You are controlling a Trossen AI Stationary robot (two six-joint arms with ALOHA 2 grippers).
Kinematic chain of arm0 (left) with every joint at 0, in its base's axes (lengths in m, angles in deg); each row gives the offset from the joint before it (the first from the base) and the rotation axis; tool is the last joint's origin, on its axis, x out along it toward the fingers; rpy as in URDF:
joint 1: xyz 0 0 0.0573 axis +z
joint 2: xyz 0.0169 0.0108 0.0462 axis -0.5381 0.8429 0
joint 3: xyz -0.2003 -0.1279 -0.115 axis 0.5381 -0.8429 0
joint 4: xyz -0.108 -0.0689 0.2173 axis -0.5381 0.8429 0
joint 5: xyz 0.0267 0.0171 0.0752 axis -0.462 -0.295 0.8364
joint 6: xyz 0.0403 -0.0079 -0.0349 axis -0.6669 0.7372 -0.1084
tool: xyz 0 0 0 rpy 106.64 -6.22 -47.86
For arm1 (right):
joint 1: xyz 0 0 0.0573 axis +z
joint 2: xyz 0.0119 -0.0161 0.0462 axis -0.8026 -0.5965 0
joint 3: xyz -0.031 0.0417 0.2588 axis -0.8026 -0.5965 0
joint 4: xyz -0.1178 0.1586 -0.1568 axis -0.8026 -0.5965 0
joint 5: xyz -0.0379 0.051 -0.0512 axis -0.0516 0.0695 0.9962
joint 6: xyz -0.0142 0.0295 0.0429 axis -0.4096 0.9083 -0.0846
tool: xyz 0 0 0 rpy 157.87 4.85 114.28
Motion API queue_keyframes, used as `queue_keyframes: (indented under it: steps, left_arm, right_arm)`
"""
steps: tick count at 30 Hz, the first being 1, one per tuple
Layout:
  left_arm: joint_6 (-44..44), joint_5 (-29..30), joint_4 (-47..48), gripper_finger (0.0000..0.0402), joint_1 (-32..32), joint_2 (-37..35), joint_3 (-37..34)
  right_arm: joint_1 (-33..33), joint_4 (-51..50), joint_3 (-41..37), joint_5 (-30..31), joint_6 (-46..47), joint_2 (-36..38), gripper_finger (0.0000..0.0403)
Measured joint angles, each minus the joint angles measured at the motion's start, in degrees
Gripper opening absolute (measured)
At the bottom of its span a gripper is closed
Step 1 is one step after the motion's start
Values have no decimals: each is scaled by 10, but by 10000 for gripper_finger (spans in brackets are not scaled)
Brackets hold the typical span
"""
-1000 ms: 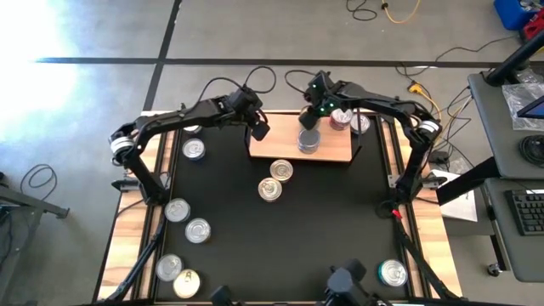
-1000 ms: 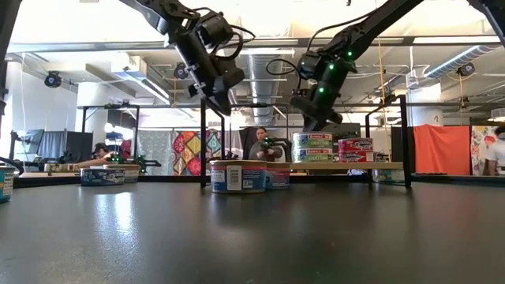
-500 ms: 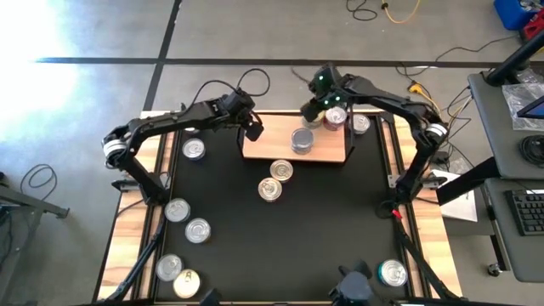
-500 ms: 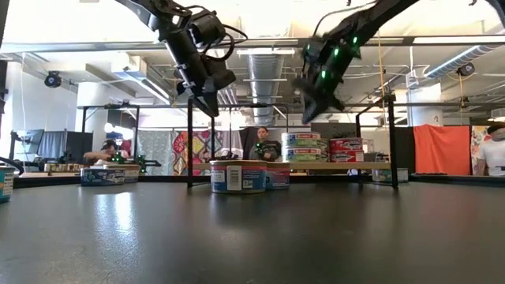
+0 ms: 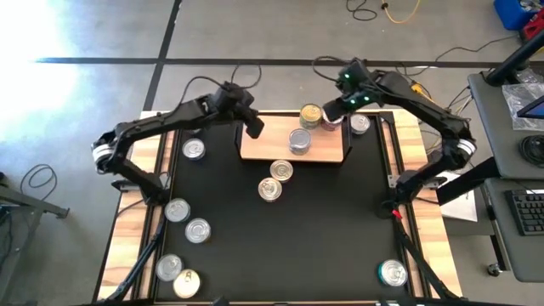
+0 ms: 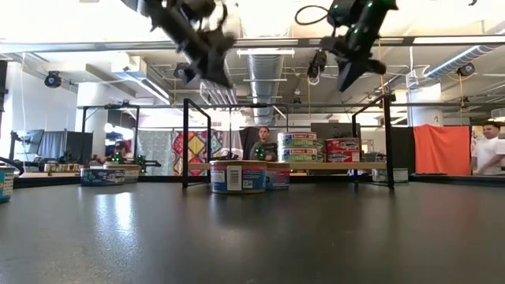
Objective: Stack canned seafood by type on shelf
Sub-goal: Adjust the tuna cans on the shelf
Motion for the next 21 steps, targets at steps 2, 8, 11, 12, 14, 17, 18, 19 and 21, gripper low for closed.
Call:
queue_keyframes:
  steps: [2, 8, 11, 12, 14, 17, 18, 19, 21]
  left_arm:
    - [-5, -23, -40, 0, -4, -10, 1]
    - [-16, -28, -66, 0, -5, -23, 1]
    - [-18, -28, -47, 0, -6, -23, 1]
    - [-19, -30, -42, 0, -7, -23, 1]
    - [-24, -39, -35, 0, -10, -25, 1]
    - [-35, -46, -31, 0, -20, -31, 1]
    - [-40, -46, -34, 0, -24, -36, 1]
    - [-44, -46, -35, 0, -28, -40, 1]
    - [-47, -46, -36, 0, -35, -50, 1]
  right_arm:
    - [14, -1, -1, -8, 12, 11, 34]
    - [89, 69, -3, -11, -35, -2, 53]
    - [123, 100, -4, -11, -60, -42, 47]
    - [131, 102, -4, -12, -64, -59, 42]
    - [141, 101, -4, -14, -68, -93, 30]
    - [145, 106, -4, -43, -59, -135, 13]
    - [144, 112, -4, -55, -51, -146, 12]
    - [144, 118, -4, -64, -48, -157, 11]
    - [145, 129, -4, -68, -46, -175, 11]
